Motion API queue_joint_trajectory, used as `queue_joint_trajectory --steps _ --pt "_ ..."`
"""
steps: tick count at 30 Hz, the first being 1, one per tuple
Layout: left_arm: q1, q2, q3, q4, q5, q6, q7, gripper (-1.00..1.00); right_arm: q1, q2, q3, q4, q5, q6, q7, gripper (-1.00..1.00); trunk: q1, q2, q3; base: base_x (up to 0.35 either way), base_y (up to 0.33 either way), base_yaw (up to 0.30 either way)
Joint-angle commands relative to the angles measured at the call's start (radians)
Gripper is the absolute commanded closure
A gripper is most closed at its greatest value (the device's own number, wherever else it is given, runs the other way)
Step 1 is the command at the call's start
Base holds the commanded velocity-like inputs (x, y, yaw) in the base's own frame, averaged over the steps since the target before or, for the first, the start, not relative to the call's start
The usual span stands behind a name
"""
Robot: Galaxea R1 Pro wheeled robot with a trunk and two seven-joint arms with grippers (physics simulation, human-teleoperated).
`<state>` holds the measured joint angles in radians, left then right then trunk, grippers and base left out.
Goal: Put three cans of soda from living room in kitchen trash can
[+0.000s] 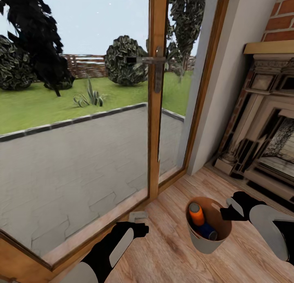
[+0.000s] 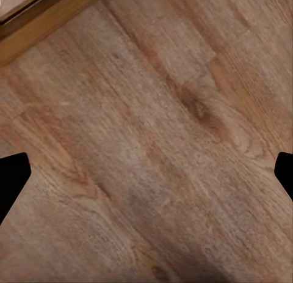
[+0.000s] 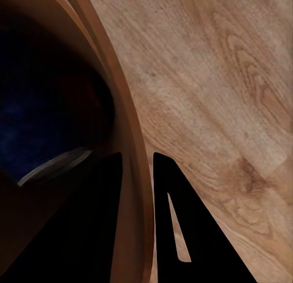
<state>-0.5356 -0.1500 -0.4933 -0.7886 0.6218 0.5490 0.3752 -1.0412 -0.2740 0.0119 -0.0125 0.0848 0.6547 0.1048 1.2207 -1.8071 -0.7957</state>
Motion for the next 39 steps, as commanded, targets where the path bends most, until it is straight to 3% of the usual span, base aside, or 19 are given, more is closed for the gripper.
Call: queue_joint_trajectory --steps 1,12,31,39 --pt "0.000 0.000 0.000 0.000 0.000 0.000 0.001 -1.00 0.000 0.000 -0.010 0.000 -0.008 0.000 0.004 1.00 0.000 0.000 0.000 0.000 0.000 0.000" --pt "0.000 0.001 -0.002 -0.001 0.001 -0.001 0.005 -1.00 0.000 -0.004 -0.010 -0.001 -0.008 0.000 0.004 1.00 0.000 0.000 0.000 0.000 0.000 0.000" --pt "0.000 0.001 -0.002 -0.001 0.001 -0.003 0.007 -1.00 0.000 -0.008 -0.010 -0.006 -0.008 -0.001 0.006 1.00 0.073 -0.133 -0.059 0.000 0.000 0.000" --pt "0.000 0.001 -0.004 -0.001 0.000 -0.003 0.008 -1.00 0.000 -0.008 -0.009 -0.006 -0.006 -0.001 0.048 1.00 0.103 -0.189 -0.084 0.000 0.000 0.000"
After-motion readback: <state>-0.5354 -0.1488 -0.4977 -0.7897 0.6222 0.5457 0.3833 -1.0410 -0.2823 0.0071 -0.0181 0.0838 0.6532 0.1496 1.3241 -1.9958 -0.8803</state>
